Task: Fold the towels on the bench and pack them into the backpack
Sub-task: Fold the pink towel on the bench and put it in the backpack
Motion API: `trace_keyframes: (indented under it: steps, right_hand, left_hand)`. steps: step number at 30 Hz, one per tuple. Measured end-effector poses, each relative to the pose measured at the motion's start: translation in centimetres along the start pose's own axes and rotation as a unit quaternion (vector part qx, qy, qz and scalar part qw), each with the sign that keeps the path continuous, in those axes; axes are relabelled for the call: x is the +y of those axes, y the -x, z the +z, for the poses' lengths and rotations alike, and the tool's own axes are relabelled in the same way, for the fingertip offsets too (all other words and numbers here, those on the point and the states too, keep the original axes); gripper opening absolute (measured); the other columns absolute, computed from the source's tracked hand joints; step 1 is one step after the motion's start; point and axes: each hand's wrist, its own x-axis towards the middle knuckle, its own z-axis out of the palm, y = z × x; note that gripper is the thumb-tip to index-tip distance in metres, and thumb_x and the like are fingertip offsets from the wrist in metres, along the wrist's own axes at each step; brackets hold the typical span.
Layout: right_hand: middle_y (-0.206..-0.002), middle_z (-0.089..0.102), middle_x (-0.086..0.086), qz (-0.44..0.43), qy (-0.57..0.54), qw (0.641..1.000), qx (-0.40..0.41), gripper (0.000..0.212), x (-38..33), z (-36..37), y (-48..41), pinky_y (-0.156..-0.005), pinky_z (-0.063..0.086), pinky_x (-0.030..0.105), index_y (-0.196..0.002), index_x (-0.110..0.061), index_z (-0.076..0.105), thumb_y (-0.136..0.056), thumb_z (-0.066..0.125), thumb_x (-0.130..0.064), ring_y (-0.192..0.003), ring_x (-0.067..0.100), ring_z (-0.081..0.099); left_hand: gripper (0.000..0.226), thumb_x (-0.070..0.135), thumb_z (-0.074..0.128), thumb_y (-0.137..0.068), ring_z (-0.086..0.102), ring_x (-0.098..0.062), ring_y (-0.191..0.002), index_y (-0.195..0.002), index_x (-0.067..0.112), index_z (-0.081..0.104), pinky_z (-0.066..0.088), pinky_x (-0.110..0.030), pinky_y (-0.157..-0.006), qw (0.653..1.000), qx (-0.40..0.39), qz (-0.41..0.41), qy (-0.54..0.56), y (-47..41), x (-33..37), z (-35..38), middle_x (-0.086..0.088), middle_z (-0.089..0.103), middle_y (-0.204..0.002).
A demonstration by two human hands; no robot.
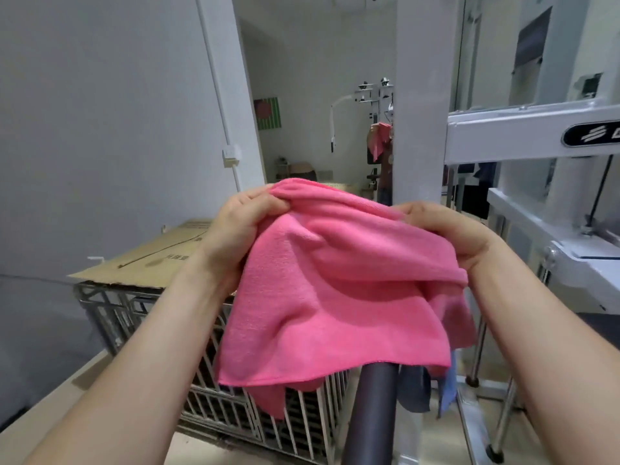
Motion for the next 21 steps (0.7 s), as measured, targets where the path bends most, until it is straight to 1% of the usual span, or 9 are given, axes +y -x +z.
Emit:
trace_keyframes:
  steps: [3,6,8,11,13,15,18,19,21]
  right_hand:
    - [-0.094,0.073,0.014,-0.073,-0.168,0.983,-0.028,0.039,1.3,2.1,1.5,-0.086,0.054,0.032,-0.106,0.001,0.070,-0.072,0.073,-0.017,-0.086,0.022,0.069]
    - [-0.101,0.071,0.014,-0.155,-0.245,0.956,-0.040,0.032,2.0,5.5,2.7,-0.096,0.047,0.034,-0.108,0.002,0.068,-0.086,0.054,-0.016,-0.097,0.023,0.066]
    - [-0.087,0.067,0.013,-0.180,-0.258,0.945,0.093,0.022,1.7,6.7,3.6,-0.087,0.051,0.032,-0.092,0.001,0.066,-0.079,0.050,-0.005,-0.085,0.022,0.064]
    - [-0.068,0.049,0.008,-0.193,-0.084,0.914,0.345,0.028,1.3,6.5,5.5,-0.056,0.042,0.026,-0.070,-0.008,0.044,-0.064,0.039,0.018,-0.065,0.019,0.049]
    - [-0.063,0.048,0.002,-0.167,0.130,0.844,0.493,0.038,1.7,5.9,6.7,-0.053,0.035,0.026,-0.059,-0.017,0.041,-0.060,0.032,0.020,-0.061,0.016,0.044]
    - [-0.063,0.053,-0.003,-0.142,0.304,0.755,0.563,0.040,2.2,5.6,8.3,-0.059,0.041,0.027,-0.060,-0.020,0.050,-0.060,0.032,0.016,-0.062,0.013,0.048]
    - [-0.073,0.066,0.001,-0.130,0.408,0.681,0.594,0.039,2.3,4.2,11.4,-0.069,0.046,0.029,-0.072,-0.017,0.064,-0.063,0.037,0.010,-0.074,0.015,0.058]
    - [-0.077,0.068,0.002,-0.102,0.416,0.682,0.593,0.040,2.3,3.2,12.3,-0.072,0.047,0.029,-0.074,-0.018,0.066,-0.065,0.038,0.009,-0.079,0.016,0.059]
    - [-0.075,0.064,0.001,-0.009,0.367,0.748,0.554,0.033,2.8,1.0,14.2,-0.071,0.043,0.031,-0.067,-0.019,0.065,-0.066,0.041,0.005,-0.079,0.020,0.056]
  left_hand:
    - [0.033,-0.008,0.041,-0.086,0.055,-0.012,-0.059,-0.081,0.016,0.063,0.044,-0.020,-0.052,0.999,0.024,0.011,-0.046,0.7,0.2,0.5,0.000,0.063,-0.065]
    - [0.020,-0.002,0.052,-0.082,0.056,-0.020,-0.069,-0.086,0.014,0.063,0.043,-0.029,-0.061,0.997,-0.003,0.030,-0.071,1.3,0.6,1.2,-0.008,0.061,-0.075]
    - [0.015,0.012,0.063,-0.077,0.057,-0.020,-0.073,-0.092,0.013,0.066,0.045,-0.032,-0.066,0.997,-0.027,0.037,-0.058,2.2,1.7,1.9,-0.010,0.062,-0.082]
    - [0.028,0.043,0.064,-0.082,0.062,-0.013,-0.059,-0.074,0.017,0.073,0.052,-0.022,-0.055,0.988,-0.140,0.006,-0.068,4.2,3.9,4.5,-0.002,0.067,-0.067]
    - [0.039,0.047,0.053,-0.081,0.062,-0.013,-0.056,-0.066,0.017,0.074,0.050,-0.019,-0.050,0.965,-0.242,-0.038,-0.094,5.2,4.8,6.6,-0.002,0.067,-0.063]
    - [0.032,0.037,0.057,-0.087,0.062,-0.017,-0.065,-0.078,0.013,0.075,0.051,-0.022,-0.056,0.931,-0.338,-0.070,-0.120,5.6,4.8,8.4,-0.008,0.069,-0.077]
    - [0.025,0.010,0.062,-0.086,0.067,-0.024,-0.085,-0.110,0.008,0.067,0.058,-0.029,-0.073,0.881,-0.442,-0.133,-0.101,5.9,4.3,9.8,-0.017,0.070,-0.103]
    - [0.033,0.004,0.062,-0.082,0.067,-0.025,-0.089,-0.115,0.008,0.063,0.058,-0.030,-0.076,0.869,-0.462,-0.150,-0.097,6.0,4.1,10.2,-0.017,0.069,-0.107]
    - [0.038,-0.001,0.063,-0.078,0.066,-0.023,-0.090,-0.115,0.007,0.058,0.058,-0.028,-0.075,0.854,-0.483,-0.153,-0.119,6.7,4.1,11.7,-0.013,0.068,-0.105]
